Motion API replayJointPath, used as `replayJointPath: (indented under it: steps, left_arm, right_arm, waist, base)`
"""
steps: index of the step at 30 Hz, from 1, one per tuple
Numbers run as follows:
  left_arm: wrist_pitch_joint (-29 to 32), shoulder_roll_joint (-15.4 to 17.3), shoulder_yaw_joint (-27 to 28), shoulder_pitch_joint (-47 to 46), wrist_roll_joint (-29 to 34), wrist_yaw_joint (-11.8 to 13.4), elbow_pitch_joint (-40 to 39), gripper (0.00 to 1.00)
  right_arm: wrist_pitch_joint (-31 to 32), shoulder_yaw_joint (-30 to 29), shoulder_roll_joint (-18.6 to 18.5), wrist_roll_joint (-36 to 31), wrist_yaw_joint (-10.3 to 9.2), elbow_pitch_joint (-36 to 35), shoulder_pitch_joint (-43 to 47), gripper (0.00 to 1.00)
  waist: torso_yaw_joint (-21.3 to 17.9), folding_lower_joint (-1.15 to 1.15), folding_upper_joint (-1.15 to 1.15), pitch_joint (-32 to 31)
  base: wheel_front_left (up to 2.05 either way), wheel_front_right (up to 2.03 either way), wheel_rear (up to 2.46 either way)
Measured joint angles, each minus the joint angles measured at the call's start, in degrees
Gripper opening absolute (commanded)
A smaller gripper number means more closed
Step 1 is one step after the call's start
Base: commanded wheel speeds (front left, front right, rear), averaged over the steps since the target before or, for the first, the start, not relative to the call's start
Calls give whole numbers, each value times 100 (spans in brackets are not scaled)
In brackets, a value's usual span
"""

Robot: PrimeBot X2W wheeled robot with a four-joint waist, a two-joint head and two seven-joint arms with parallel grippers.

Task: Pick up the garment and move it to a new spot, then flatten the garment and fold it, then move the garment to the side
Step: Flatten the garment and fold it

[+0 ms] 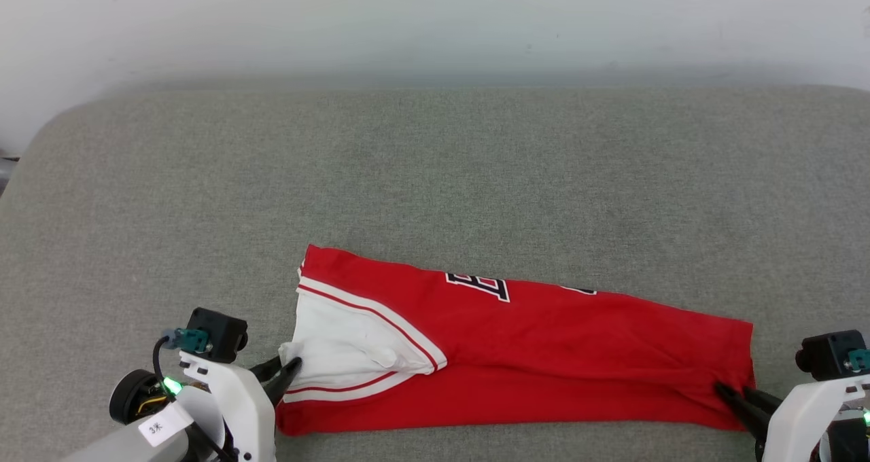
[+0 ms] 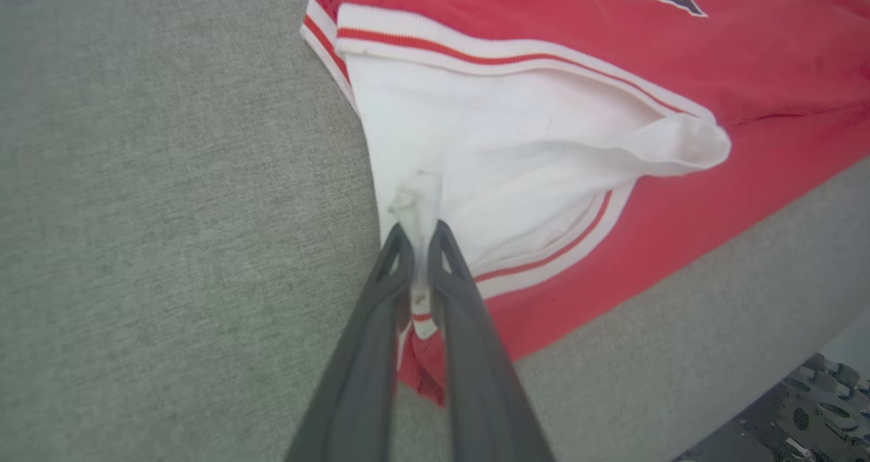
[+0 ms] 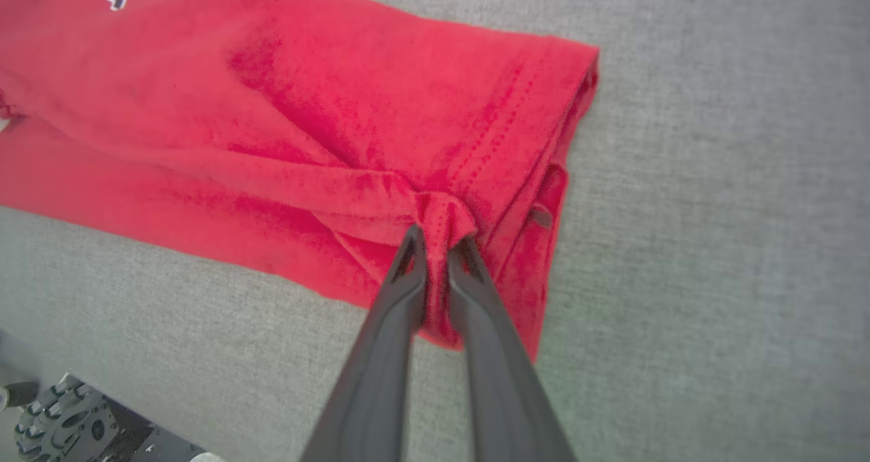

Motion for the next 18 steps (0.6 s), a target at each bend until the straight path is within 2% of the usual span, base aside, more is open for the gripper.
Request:
replayJointPath:
  steps: [5, 11, 16, 18]
  left_arm:
    - [-623, -52, 169, 265, 19, 293, -38, 100]
    - [-1341, -16, 516, 460, 274, 937, -304, 100]
    - [-1490, -144, 1002, 689, 695, 1455, -615, 100]
    - [-1491, -274, 1340, 810, 1056, 1652, -747, 100]
  right_arm:
    - [-203, -111, -56, 56, 0, -213, 12, 100]
    - [-234, -563, -348, 152, 0, -627, 103, 100]
    - [110, -826, -530, 249, 0, -649, 100, 100]
    - [368, -825, -615, 327, 0, -597, 96, 100]
  waist:
    - [-36, 0, 0, -218]
    - [-34, 0, 0, -440]
    - [23, 0, 0, -468]
    - [56, 0, 0, -456]
  base:
    - [0, 0, 0]
    - [0, 0, 0]
    - [0, 0, 0]
    - [0, 0, 0]
